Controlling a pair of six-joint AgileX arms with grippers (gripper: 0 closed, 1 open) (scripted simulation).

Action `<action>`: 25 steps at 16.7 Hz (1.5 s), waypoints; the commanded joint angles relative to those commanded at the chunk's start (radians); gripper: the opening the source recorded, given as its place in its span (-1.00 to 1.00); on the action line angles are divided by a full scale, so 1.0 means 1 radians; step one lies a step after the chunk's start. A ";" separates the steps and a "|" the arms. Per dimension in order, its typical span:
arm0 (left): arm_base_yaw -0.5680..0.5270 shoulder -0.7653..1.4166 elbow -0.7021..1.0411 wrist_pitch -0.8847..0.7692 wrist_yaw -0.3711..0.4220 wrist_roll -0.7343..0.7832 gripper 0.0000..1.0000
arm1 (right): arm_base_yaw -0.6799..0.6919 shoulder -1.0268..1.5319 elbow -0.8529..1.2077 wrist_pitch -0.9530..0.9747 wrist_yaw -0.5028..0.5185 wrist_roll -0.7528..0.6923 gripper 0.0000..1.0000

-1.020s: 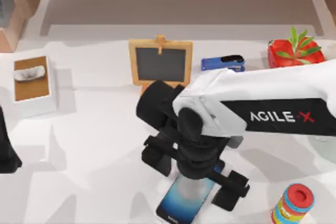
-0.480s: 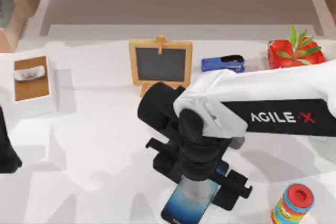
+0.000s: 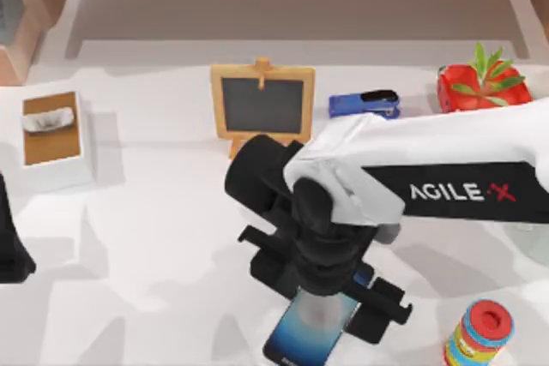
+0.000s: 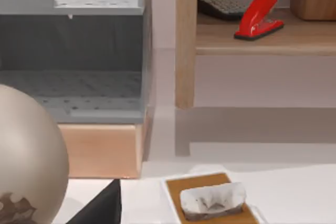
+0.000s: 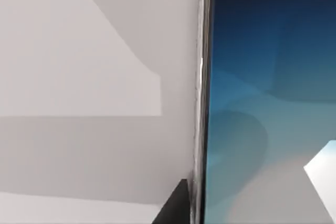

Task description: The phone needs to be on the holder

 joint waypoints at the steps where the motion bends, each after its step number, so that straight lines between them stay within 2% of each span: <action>1: 0.000 0.000 0.000 0.000 0.000 0.000 1.00 | 0.000 0.000 0.000 0.000 0.000 0.000 -1.00; 2: 0.000 0.000 0.000 0.000 0.000 0.000 1.00 | -0.004 -0.055 0.011 -0.061 0.003 -0.019 -1.00; 7: 0.000 0.000 0.000 0.000 0.000 0.000 1.00 | -0.004 -0.085 0.044 -0.127 0.002 -0.020 -1.00; 12: 0.000 0.000 0.000 0.000 0.000 0.000 1.00 | -0.004 -0.084 0.045 -0.129 0.002 -0.019 -1.00; 15: 0.000 0.000 0.000 0.000 0.000 0.000 1.00 | -0.032 -0.129 0.080 -0.106 -0.033 -0.056 -1.00; 20: 0.000 0.000 0.000 0.000 0.000 0.000 1.00 | -0.203 -0.259 0.138 -0.004 -0.167 -0.268 -1.00; 25: 0.000 0.000 0.000 0.000 0.000 0.000 1.00 | -0.490 -0.381 0.150 0.111 -0.300 -0.650 -1.00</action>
